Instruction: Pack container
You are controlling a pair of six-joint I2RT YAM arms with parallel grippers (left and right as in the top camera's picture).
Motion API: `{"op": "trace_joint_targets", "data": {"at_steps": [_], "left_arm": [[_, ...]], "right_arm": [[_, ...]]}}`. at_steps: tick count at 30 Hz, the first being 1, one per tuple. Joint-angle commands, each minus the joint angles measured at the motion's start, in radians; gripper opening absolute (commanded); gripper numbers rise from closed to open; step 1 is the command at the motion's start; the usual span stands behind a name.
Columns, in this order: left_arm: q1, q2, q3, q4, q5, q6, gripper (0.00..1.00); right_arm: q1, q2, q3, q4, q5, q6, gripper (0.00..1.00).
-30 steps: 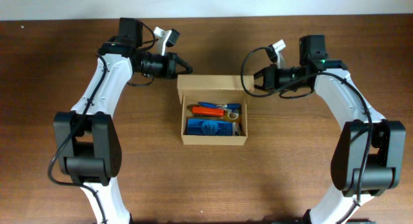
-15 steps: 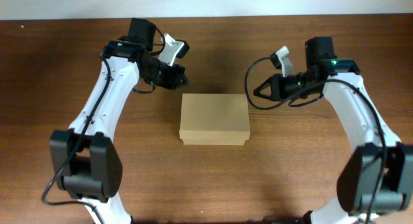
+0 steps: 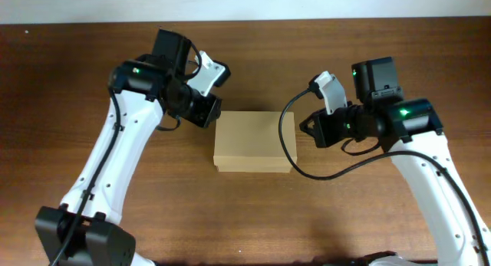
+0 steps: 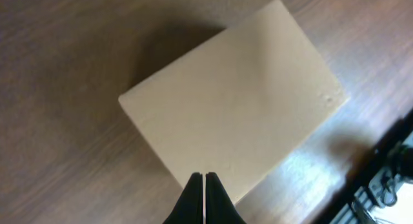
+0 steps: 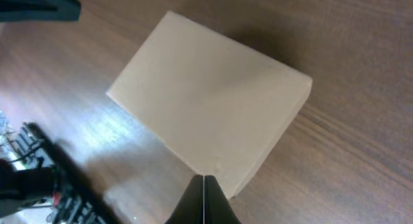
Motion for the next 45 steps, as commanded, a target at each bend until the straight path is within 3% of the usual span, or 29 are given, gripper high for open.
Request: {"op": "trace_joint_targets", "data": {"at_steps": [1, 13, 28, 34, 37, 45], "left_arm": [[-0.010, -0.026, -0.082, 0.047, 0.025, 0.023, 0.02], [-0.025, -0.026, -0.331, 0.147, 0.069, 0.023, 0.02], [-0.025, -0.034, -0.375, 0.176, 0.069, 0.000, 0.02], [-0.024, -0.341, -0.375, 0.175, -0.028, -0.017, 0.02], [-0.024, -0.523, -0.375, 0.140, -0.059, -0.042, 0.02], [-0.024, -0.821, -0.375, -0.047, -0.066, -0.042, 0.02]], "right_arm": [[0.016, -0.005, -0.061, 0.040, 0.016, -0.008, 0.04], [0.041, 0.002, -0.372, 0.245, -0.014, -0.008, 0.04], [0.040, 0.114, -0.379, 0.253, -0.010, -0.003, 0.04], [0.040, -0.035, -0.204, 0.121, 0.001, -0.002, 0.04], [0.041, -0.140, -0.138, 0.024, 0.001, 0.066, 0.04], [0.041, -0.499, -0.126, -0.108, 0.001, 0.147, 0.04]]}}
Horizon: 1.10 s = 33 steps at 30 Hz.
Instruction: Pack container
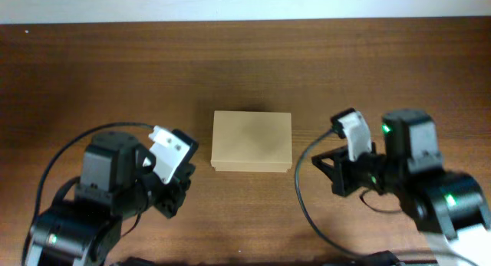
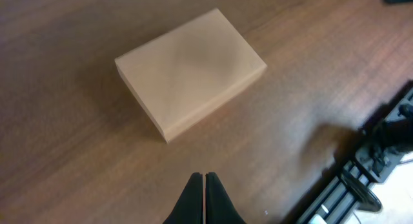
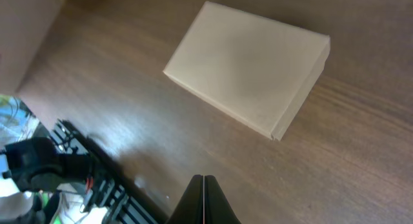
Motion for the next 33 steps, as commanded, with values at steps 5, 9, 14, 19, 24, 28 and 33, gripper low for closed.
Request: {"op": "trace_joint_targets", "data": {"at_steps": [5, 9, 14, 19, 24, 28, 33], "left_arm": [[-0.004, -0.093, 0.001, -0.039, 0.035, -0.055, 0.02], [-0.004, -0.096, 0.001, -0.046, 0.046, -0.055, 1.00], [-0.004, -0.096, 0.001, -0.050, 0.045, -0.055, 1.00], [-0.004, -0.096, 0.001, -0.050, 0.045, -0.055, 1.00], [-0.004, -0.097, 0.001, -0.050, 0.045, -0.055, 1.00], [0.005, -0.162, -0.008, -0.033, -0.082, -0.047, 1.00], [0.036, -0.394, -0.237, 0.156, -0.175, -0.048, 1.00]], "right_arm": [[0.007, -0.244, 0.017, -0.064, 0.004, 0.027, 0.05], [0.007, -0.298, 0.017, -0.143, 0.004, 0.027, 0.99], [0.007, -0.297, 0.016, -0.163, 0.004, 0.027, 0.99], [0.006, -0.297, 0.016, -0.163, 0.004, 0.027, 0.99], [0.006, -0.297, 0.016, -0.163, 0.004, 0.027, 0.99], [0.007, -0.297, 0.016, -0.163, 0.004, 0.027, 0.99], [0.007, -0.297, 0.016, -0.163, 0.004, 0.027, 0.99]]}}
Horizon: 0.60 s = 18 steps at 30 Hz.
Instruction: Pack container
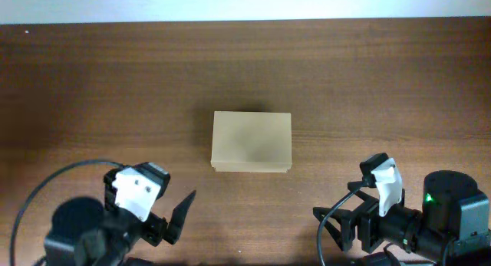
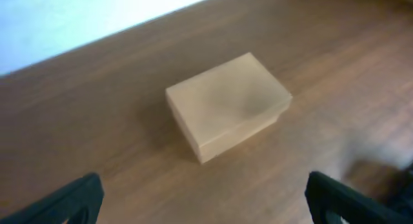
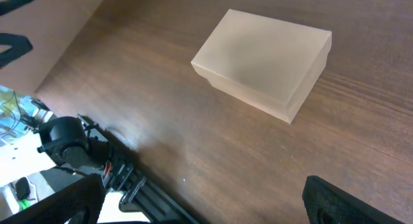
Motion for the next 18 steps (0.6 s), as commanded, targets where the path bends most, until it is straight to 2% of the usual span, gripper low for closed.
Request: {"op": "trace_joint_targets", "data": {"at_steps": [1, 9, 14, 18], "left_arm": [[0.032, -0.107, -0.151, 0.062, -0.040, -0.002, 1.00], [0.065, -0.383, -0.583, 0.273, -0.036, -0.008, 1.00], [0.065, -0.466, -0.761, 0.383, -0.035, -0.012, 0.99], [0.065, -0.527, -0.872, 0.438, -0.037, -0.074, 1.00]], "right_arm": [[0.006, -0.003, 0.013, 0.002, 0.005, 0.000, 0.99], [0.006, -0.003, 0.013, 0.002, 0.005, 0.000, 0.99], [0.006, -0.003, 0.013, 0.002, 0.005, 0.000, 0.99], [0.006, -0.003, 0.013, 0.002, 0.005, 0.000, 0.99]]}}
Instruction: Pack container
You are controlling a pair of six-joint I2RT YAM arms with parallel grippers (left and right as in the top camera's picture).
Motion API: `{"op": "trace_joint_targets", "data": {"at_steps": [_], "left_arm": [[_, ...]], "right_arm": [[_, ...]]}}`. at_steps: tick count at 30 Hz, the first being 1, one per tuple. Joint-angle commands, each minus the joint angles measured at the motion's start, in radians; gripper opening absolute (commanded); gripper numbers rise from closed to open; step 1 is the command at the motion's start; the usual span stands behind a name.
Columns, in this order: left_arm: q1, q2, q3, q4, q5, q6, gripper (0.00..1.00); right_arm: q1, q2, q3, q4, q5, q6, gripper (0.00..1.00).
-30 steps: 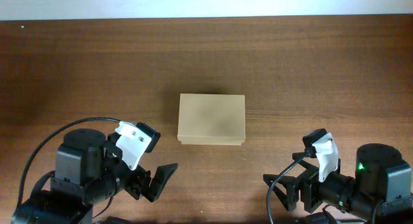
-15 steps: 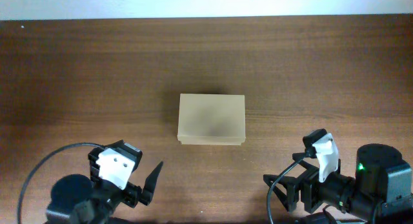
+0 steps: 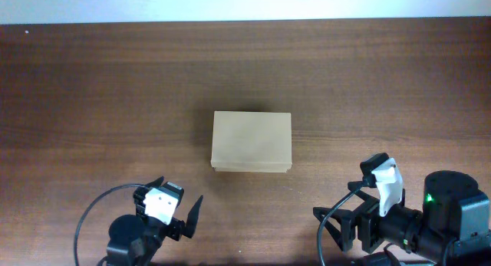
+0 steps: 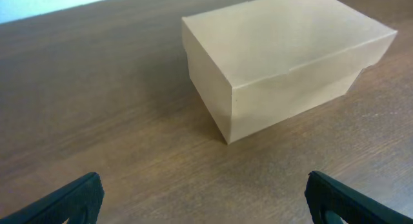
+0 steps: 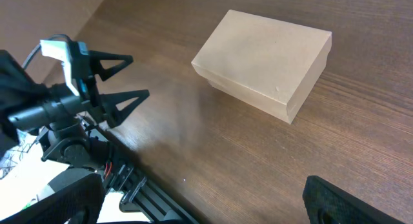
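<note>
A shut tan cardboard box (image 3: pixel 252 141) stands in the middle of the brown table, its lid on; it also shows as the box (image 4: pixel 284 56) and the box (image 5: pixel 264 56) in the wrist views. My left gripper (image 3: pixel 175 197) is open near the table's front left, well short of the box, with nothing between its fingers (image 4: pixel 71 198). From the right wrist it shows as the left gripper (image 5: pixel 129 79). My right gripper (image 3: pixel 324 234) is open at the front right, also empty, its fingers (image 5: pixel 348 201) wide apart.
The table's front edge (image 5: pixel 148 159) runs below the left arm, with base hardware and cables (image 5: pixel 77 153) beyond it. A pale wall (image 3: pixel 245 5) borders the far side. Bare wood (image 3: pixel 368 105) surrounds the box.
My left arm has sunk lower and its camera now looks at the box from near table level. The right arm and the box have not moved. Both grippers stay open.
Both grippers were shut, one at each end of the box. Then both stood shut farther back toward the front edge. Then both were open near that edge, and now the left one sits lower. The box has stayed shut and in place.
</note>
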Motion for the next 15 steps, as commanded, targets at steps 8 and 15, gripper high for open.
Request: {"op": "trace_joint_targets", "data": {"at_steps": [8, 15], "left_arm": [[0.006, -0.055, -0.064, 0.014, -0.014, -0.062, 0.99], [0.006, -0.055, -0.064, 0.015, -0.014, -0.062, 1.00]], "right_arm": [[0.006, -0.003, 0.011, 0.003, 0.005, -0.001, 0.99], [0.006, -0.003, 0.011, 0.003, 0.005, -0.001, 0.99]]}}
